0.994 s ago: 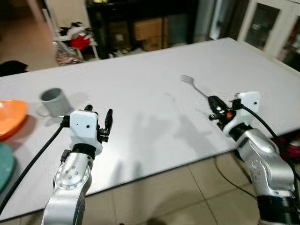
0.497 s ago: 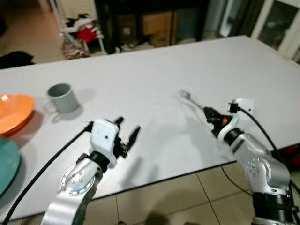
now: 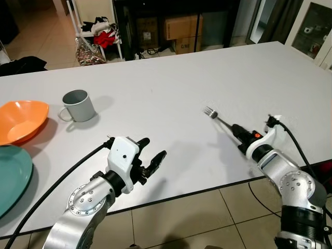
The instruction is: Setting the table
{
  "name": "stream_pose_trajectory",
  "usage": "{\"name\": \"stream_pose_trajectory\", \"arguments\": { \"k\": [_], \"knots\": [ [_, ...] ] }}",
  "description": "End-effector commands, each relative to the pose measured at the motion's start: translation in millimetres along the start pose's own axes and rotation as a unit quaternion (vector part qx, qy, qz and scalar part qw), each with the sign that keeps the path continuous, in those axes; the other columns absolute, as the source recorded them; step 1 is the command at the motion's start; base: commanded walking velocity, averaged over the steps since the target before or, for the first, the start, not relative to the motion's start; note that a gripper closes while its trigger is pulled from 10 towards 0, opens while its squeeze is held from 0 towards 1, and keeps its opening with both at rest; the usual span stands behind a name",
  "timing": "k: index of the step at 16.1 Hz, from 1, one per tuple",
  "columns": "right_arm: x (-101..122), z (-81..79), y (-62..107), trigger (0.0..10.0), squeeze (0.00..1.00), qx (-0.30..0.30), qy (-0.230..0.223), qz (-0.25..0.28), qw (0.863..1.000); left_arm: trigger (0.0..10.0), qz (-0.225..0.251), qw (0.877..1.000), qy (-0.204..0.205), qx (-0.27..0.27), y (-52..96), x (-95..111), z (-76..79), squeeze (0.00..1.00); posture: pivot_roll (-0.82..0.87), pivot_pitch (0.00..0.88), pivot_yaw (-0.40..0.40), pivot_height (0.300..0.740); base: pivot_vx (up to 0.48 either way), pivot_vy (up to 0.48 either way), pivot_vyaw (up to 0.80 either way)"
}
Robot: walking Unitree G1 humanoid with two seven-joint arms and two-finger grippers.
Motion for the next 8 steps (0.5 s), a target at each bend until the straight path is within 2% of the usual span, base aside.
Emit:
{"name": "stream_pose_trajectory", "arguments": {
  "k": [1,2,3,4,5,7,8],
  "knots": [
    [-9,12.3,0.5,10.0,0.0,-0.029,-0.023,-0.025,0.999,10.0,0.003,1.0,-0.005,-0.013,-0.1,5,4.8,0.0,-0.13,0.027,0.052,0.74,0.0,0.0,0.0],
    [-11,15.7,1.9,10.0,0.0,-0.036,-0.028,-0.031,0.998,10.0,0.001,1.0,-0.002,-0.016,0.2,4,6.2,0.0,-0.13,0.028,0.052,0.74,0.0,0.0,0.0],
    [-14,19.0,3.3,10.0,0.33,-0.042,-0.033,-0.039,0.998,10.0,-0.002,1.0,0.0,-0.021,0.7,3,8.3,0.0,-0.13,0.027,0.052,0.74,0.0,0.0,0.0],
    [-15,21.1,4.4,10.0,0.56,-0.048,-0.031,-0.044,0.997,10.0,-0.005,1.0,0.002,-0.028,1.2,1,10.5,0.0,-0.13,0.027,0.052,0.74,0.0,0.0,0.0],
    [-15,21.6,4.7,10.0,0.75,-0.049,-0.031,-0.045,0.997,10.0,-0.008,0.999,0.003,-0.032,1.6,0,11.8,0.0,-0.13,0.027,0.053,0.74,0.0,0.0,0.0],
    [-14,22.7,5.9,10.0,0.96,-0.054,-0.032,-0.048,0.997,10.0,-0.014,0.999,0.007,-0.042,2.6,-2,15.6,0.0,-0.13,0.026,0.052,0.74,0.0,0.0,0.0],
    [-14,23.7,6.5,10.0,0.97,-0.057,-0.029,-0.05,0.997,10.0,-0.015,0.999,0.008,-0.046,3.2,-3,16.8,0.0,-0.13,0.025,0.052,0.74,0.0,0.0,0.0]
  ]
}}
Point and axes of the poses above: a point about 5 cm out from each wrist's last joint towards the gripper, its own y axis pointing back from the gripper into the wrist, its own x axis along the axis of the wrist's last joint, z = x × y, the point moved 6 cm from there along -y, pointing out of the wrist towards the gripper, and after that the axes turned 3 degrees about -y, right-handed, at the moved point
